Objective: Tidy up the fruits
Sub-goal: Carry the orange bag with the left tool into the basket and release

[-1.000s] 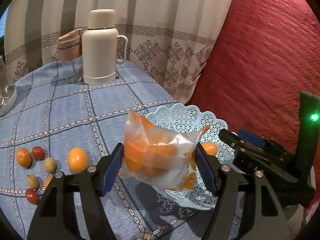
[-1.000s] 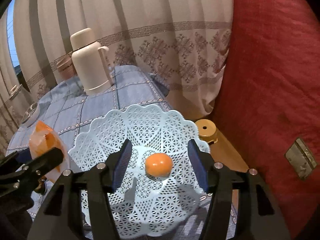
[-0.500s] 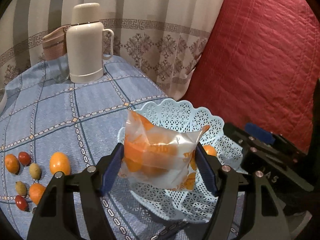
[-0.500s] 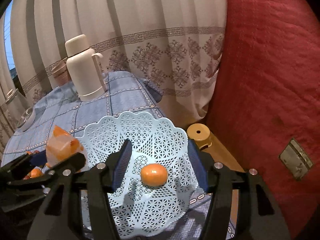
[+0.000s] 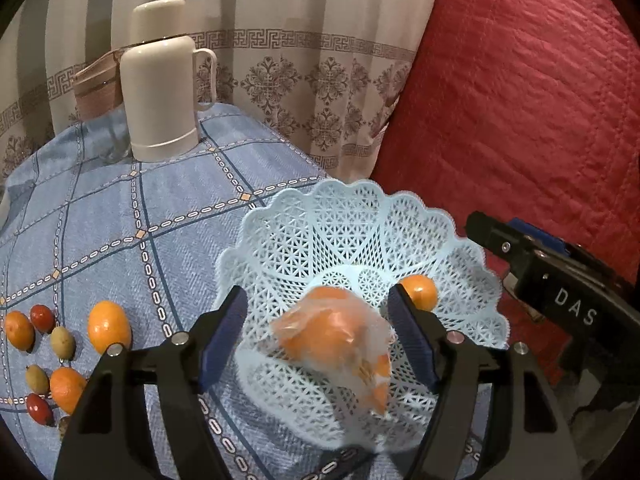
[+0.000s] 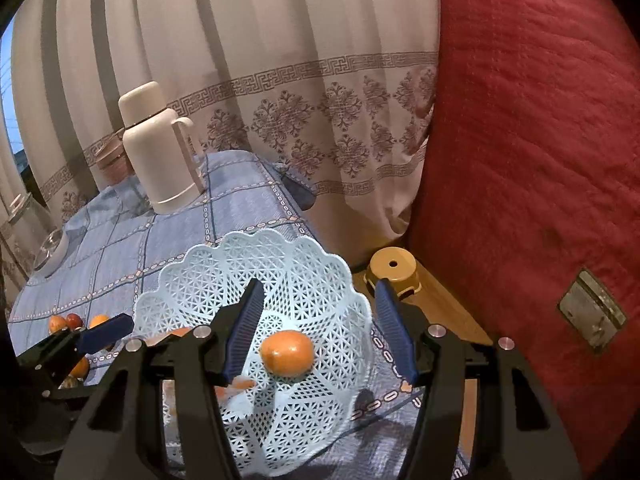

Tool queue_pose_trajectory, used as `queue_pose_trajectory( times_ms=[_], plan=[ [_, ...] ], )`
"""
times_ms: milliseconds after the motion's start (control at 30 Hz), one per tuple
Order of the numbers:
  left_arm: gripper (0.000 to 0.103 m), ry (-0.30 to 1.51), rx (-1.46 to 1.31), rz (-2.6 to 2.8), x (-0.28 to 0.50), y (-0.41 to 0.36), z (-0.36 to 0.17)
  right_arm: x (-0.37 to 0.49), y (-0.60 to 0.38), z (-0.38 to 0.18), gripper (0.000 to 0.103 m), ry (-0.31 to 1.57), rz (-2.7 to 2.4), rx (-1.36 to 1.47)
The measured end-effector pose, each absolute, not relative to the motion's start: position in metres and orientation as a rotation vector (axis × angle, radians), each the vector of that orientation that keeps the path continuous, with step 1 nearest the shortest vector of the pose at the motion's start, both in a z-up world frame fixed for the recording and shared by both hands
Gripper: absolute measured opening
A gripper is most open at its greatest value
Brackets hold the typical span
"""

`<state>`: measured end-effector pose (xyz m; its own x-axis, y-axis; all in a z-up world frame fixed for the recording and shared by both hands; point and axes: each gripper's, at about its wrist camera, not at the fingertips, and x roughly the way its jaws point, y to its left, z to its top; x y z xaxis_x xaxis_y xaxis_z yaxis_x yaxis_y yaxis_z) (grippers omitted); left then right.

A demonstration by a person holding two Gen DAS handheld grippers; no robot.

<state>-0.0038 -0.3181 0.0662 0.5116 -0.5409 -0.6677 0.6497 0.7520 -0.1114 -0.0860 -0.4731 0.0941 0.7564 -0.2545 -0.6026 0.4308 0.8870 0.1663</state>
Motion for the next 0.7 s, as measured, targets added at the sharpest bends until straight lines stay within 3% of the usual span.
queue_pose_trajectory(
  times_ms=[133,200,333,400,700],
  plan=[
    [0.08,0.734,0.157,-0.713,-0.004,-0.315,0.07,-0.086,-0.472,0.093,0.06,0.609,-0.375,0.306],
    [0.089,0.736,0.154,-0.712,-0.004,-0.314,0.07,-0.085,-0.47,0.093,0.06,0.612,-0.372,0.306],
    [0.094,0.737,0.143,-0.698,-0.004,-0.308,0.072,-0.085,-0.468,0.093,0.062,0.615,-0.369,0.307],
    [0.094,0.738,0.134,-0.69,-0.004,-0.305,0.073,-0.085,-0.468,0.092,0.068,0.614,-0.371,0.311],
    [0.094,0.71,0.096,-0.627,-0.001,-0.273,0.081,-0.084,-0.46,0.092,0.068,0.604,-0.319,0.334]
  ],
)
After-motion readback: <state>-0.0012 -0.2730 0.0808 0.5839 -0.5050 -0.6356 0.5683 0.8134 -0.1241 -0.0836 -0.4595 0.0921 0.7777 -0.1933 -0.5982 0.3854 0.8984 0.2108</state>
